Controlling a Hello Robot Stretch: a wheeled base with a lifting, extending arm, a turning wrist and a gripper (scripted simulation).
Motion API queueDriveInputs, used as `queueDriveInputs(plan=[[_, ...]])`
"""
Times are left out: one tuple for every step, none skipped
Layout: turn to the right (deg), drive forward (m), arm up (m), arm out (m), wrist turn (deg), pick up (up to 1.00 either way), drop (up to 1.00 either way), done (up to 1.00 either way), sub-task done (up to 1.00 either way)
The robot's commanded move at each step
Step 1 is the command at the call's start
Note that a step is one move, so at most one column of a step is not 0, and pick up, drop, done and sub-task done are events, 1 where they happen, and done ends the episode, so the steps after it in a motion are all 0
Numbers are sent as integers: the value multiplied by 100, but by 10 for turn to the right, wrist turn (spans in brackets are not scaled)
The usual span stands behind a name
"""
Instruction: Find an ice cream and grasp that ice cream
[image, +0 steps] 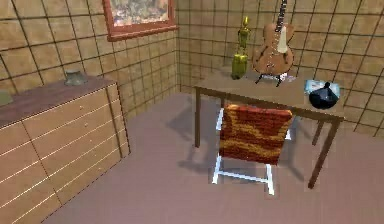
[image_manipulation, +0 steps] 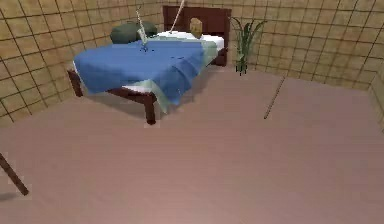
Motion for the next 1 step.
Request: queueDriveInputs(plan=[[-450, 0, 0, 0, 0, 0, 0, 0, 0]])
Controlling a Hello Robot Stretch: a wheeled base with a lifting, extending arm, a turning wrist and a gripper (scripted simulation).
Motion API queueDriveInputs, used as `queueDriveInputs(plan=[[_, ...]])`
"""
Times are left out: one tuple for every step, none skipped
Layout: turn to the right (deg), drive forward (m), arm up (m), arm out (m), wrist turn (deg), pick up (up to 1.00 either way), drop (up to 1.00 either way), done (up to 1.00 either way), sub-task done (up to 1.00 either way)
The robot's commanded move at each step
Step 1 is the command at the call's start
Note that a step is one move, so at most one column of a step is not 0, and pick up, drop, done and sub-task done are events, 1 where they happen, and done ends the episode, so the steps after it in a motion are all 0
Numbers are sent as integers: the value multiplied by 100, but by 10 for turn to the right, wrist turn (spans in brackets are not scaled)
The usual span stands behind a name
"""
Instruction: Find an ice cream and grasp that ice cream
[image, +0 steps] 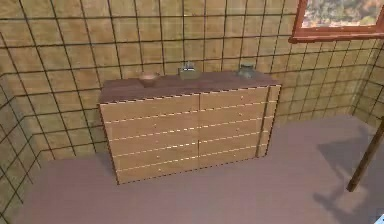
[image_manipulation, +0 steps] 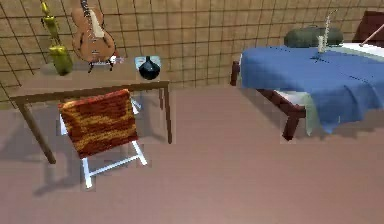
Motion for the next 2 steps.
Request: queueDriveInputs(plan=[[-450, 0, 0, 0, 0, 0, 0, 0, 0], [-450, 0, 0, 0, 0, 0, 0, 0, 0]])
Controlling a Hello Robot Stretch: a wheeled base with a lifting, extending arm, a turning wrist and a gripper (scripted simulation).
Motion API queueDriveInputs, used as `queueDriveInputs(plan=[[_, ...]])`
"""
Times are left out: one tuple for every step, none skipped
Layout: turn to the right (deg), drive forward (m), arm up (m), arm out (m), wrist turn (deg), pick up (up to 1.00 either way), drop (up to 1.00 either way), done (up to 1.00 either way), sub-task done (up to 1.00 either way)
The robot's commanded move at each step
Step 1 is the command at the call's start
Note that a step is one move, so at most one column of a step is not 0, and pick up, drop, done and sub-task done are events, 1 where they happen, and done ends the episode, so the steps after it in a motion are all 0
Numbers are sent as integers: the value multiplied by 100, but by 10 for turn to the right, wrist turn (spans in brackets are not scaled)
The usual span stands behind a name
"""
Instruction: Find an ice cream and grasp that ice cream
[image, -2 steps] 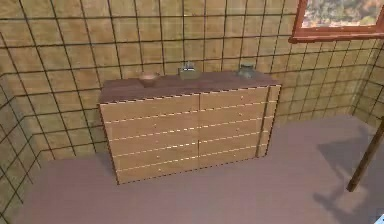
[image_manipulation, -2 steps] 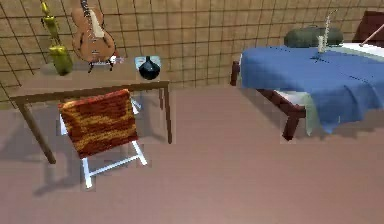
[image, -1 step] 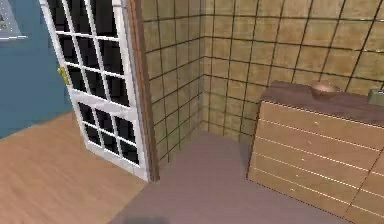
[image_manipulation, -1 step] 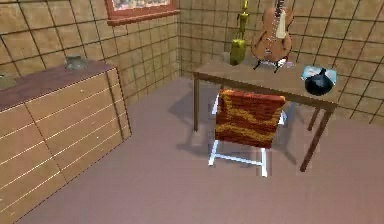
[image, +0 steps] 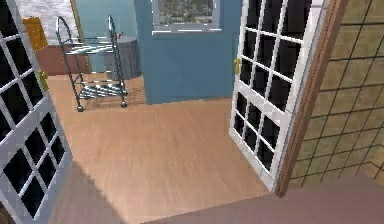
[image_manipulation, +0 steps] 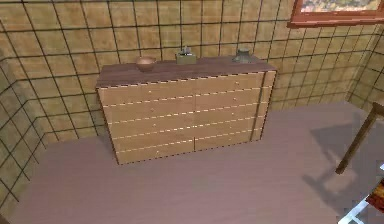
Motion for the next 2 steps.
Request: queueDriveInputs(plan=[[-180, 0, 0, 0, 0, 0, 0, 0, 0], [0, 100, 0, 0, 0, 0, 0, 0, 0]])
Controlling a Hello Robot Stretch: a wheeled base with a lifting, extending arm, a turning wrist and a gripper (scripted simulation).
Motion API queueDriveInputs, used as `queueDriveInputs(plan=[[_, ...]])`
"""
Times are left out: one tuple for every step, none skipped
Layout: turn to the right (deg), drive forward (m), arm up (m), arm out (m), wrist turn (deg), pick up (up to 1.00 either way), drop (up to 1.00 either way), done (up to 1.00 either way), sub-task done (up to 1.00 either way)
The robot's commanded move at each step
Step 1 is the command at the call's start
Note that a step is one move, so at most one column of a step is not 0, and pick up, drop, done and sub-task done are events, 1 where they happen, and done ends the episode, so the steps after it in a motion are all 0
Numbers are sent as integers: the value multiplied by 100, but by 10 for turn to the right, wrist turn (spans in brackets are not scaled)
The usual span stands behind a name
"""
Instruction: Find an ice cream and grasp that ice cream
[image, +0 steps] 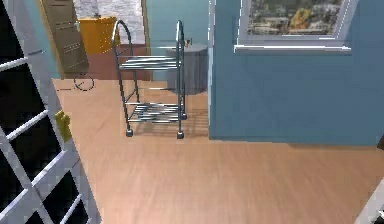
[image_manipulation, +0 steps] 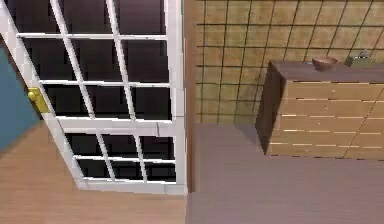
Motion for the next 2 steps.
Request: queueDriveInputs(plan=[[0, 100, 0, 0, 0, 0, 0, 0, 0], [-60, 0, 0, 0, 0, 0, 0, 0, 0]])
